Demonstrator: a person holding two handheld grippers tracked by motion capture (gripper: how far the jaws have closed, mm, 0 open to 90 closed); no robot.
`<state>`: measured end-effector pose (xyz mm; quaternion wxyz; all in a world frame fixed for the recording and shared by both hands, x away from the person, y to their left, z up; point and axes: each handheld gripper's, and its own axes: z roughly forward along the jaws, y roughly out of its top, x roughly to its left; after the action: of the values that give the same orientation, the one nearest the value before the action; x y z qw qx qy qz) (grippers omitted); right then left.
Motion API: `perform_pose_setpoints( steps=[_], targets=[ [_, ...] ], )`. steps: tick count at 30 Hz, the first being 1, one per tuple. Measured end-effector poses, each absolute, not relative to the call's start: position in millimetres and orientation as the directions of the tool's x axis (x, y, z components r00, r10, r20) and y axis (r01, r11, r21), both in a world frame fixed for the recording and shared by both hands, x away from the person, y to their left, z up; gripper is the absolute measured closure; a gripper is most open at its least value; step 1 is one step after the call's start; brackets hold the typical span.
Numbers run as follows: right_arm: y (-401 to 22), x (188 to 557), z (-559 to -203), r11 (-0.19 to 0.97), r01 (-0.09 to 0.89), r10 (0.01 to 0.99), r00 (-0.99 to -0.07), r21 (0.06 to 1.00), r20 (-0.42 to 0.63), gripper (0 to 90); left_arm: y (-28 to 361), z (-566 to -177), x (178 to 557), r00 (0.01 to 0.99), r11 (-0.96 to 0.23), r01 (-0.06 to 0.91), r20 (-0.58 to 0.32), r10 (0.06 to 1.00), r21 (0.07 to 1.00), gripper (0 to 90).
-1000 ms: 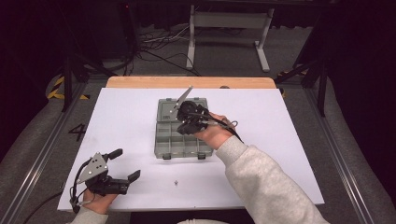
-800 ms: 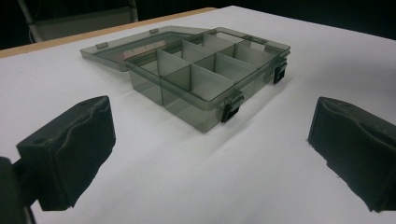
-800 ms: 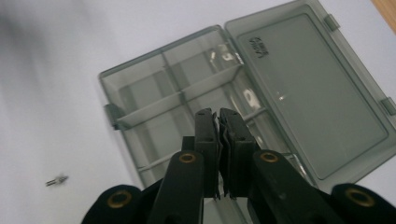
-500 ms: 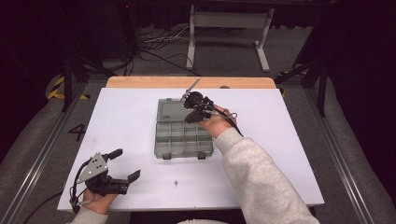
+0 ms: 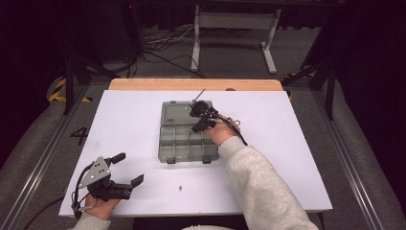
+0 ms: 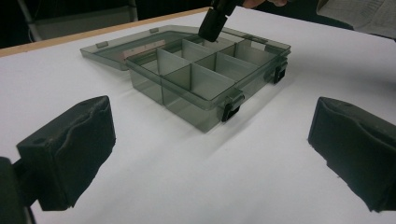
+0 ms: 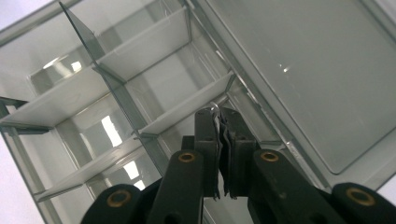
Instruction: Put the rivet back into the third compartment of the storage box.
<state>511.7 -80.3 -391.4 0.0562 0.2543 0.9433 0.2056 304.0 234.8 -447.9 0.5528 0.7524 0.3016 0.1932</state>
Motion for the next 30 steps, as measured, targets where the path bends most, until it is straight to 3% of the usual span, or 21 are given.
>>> perform_pose_setpoints(
  steps=[4,10,12,21,30],
  targets=[
    [-80,509,-389,0.780,0.458,0.511,-0.859,0.428,-0.012,72.1,235,-448,304,0.744,-0.205,0.240,-0.044,0.667,0.949,1.4],
    [-78,492,-363,0.766,0.421,0.496,-0.868,0.485,-0.029,33.2,235,-447,304,0.742,-0.202,0.238,-0.043,0.669,0.950,1.4],
    [-75,481,-355,0.773,0.393,0.476,-0.878,0.498,-0.047,24.5,235,-447,304,0.744,-0.208,0.235,-0.038,0.667,0.949,1.4],
    [-63,432,-334,0.818,0.270,0.364,-0.927,0.507,-0.094,13.4,234,-447,304,0.745,-0.207,0.232,-0.037,0.666,0.951,1.4],
    [-46,380,-348,0.870,0.162,0.226,-0.970,0.466,-0.085,18.1,234,-447,303,0.745,-0.209,0.231,-0.035,0.666,0.950,1.4]
  ],
)
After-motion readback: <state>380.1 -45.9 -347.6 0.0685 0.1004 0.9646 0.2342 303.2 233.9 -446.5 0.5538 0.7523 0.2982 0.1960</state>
